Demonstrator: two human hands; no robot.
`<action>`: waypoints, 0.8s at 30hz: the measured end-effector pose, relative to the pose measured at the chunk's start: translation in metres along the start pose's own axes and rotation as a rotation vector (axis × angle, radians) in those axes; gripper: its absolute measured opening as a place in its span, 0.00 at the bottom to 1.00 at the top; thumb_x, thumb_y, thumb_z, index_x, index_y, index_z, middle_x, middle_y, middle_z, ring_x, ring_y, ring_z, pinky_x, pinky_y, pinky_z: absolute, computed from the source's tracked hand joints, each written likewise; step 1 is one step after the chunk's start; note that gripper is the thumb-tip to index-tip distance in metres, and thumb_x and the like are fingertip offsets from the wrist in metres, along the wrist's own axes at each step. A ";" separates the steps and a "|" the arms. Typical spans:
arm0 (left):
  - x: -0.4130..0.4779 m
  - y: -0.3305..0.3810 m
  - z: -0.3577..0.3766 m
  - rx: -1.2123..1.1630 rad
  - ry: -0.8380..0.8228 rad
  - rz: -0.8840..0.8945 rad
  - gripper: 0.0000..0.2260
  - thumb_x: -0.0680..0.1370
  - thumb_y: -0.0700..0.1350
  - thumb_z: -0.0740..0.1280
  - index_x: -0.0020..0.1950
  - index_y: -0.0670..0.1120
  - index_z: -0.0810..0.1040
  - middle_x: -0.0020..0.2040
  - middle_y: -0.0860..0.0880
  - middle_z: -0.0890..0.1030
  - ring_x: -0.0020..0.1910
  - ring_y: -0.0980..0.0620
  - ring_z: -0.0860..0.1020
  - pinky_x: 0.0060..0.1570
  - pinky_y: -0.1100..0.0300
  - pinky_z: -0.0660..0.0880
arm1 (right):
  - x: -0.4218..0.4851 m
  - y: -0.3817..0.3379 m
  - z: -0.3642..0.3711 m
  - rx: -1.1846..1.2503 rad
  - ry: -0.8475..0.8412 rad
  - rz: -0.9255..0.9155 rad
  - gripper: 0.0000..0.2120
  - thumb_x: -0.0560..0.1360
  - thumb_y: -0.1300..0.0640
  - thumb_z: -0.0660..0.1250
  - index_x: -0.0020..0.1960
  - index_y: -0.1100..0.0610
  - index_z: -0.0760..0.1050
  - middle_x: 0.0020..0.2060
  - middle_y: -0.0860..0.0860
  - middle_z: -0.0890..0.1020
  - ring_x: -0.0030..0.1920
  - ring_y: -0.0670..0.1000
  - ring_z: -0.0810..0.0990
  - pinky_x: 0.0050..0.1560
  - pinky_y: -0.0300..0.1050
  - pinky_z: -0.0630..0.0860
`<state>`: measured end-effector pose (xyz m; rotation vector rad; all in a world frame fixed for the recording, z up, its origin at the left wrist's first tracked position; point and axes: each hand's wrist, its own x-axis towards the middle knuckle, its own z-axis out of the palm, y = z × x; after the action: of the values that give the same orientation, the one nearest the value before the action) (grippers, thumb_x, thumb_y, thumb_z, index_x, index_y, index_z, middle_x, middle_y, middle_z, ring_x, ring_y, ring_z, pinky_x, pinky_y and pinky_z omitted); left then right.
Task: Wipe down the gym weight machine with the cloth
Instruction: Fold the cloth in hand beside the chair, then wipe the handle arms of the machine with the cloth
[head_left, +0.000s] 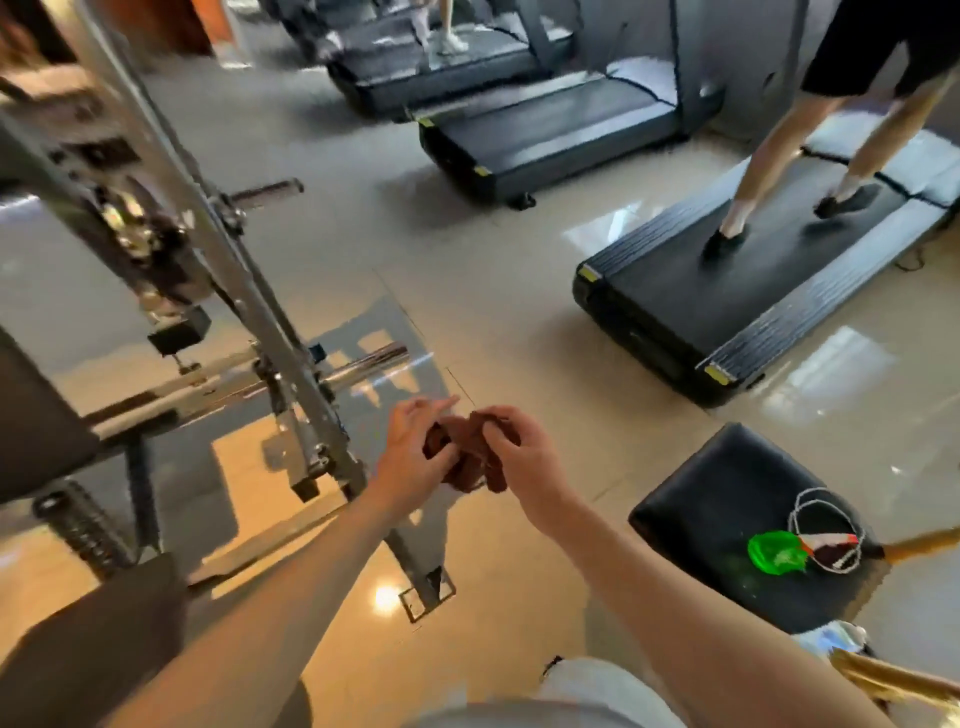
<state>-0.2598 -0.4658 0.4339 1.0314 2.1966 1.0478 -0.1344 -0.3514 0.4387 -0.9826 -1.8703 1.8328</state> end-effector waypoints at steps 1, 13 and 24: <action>-0.012 -0.017 -0.023 0.020 0.022 0.026 0.17 0.81 0.51 0.68 0.69 0.61 0.71 0.73 0.51 0.64 0.74 0.52 0.61 0.72 0.57 0.59 | -0.003 -0.006 0.029 -0.007 -0.049 -0.021 0.08 0.79 0.52 0.65 0.51 0.41 0.81 0.49 0.52 0.83 0.52 0.55 0.82 0.50 0.51 0.81; -0.152 -0.152 -0.263 -0.339 0.430 -0.288 0.11 0.84 0.48 0.62 0.50 0.49 0.84 0.47 0.49 0.85 0.49 0.48 0.82 0.50 0.49 0.78 | -0.035 -0.069 0.325 -0.242 -0.169 -0.154 0.06 0.82 0.54 0.66 0.57 0.50 0.80 0.49 0.44 0.82 0.51 0.44 0.80 0.53 0.42 0.77; -0.103 -0.162 -0.371 -0.715 0.497 -0.230 0.10 0.85 0.47 0.61 0.56 0.56 0.83 0.53 0.49 0.84 0.54 0.49 0.83 0.52 0.55 0.80 | 0.016 -0.123 0.437 -0.068 -0.458 -0.051 0.16 0.80 0.37 0.60 0.66 0.39 0.72 0.60 0.48 0.81 0.63 0.52 0.80 0.64 0.58 0.77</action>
<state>-0.5222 -0.7768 0.5308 0.2050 1.9367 1.9202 -0.4682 -0.6512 0.5076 -0.5565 -2.2014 2.1069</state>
